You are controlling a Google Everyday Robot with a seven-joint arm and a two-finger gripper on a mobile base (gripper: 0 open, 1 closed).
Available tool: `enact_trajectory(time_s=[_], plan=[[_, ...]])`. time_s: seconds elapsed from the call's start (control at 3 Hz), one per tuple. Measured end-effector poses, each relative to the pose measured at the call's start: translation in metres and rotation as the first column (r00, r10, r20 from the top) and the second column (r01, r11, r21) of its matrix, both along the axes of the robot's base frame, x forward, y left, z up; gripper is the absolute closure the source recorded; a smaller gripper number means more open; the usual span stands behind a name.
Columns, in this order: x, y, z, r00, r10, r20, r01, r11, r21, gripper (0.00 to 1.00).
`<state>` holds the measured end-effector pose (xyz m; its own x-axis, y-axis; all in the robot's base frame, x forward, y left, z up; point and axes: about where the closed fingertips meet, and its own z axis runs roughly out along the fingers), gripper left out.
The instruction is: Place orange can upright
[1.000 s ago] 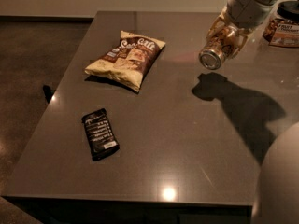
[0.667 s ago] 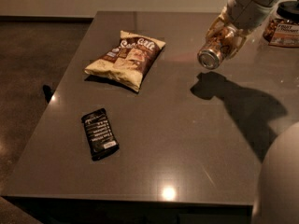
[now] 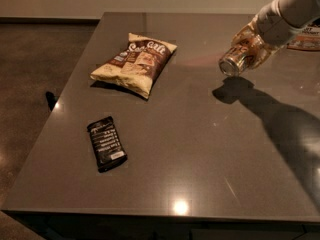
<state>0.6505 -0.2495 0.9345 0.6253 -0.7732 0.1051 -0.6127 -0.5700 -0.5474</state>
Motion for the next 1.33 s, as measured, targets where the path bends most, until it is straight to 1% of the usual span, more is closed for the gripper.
enact_trajectory(time_s=[0.33, 0.67, 1.0, 1.33], plan=[[-0.002, -0.012, -0.007, 0.9943, -0.051, 0.093, 0.052, 0.999, -0.002, 1.0], [-0.02, -0.028, -0.015, 0.9767, -0.125, 0.175, 0.126, 0.992, 0.006, 1.0], [-0.032, -0.044, -0.019, 0.9432, -0.199, 0.266, 0.201, 0.979, 0.022, 1.0], [-0.036, -0.055, -0.016, 0.897, -0.243, 0.369, 0.246, 0.968, 0.04, 1.0]])
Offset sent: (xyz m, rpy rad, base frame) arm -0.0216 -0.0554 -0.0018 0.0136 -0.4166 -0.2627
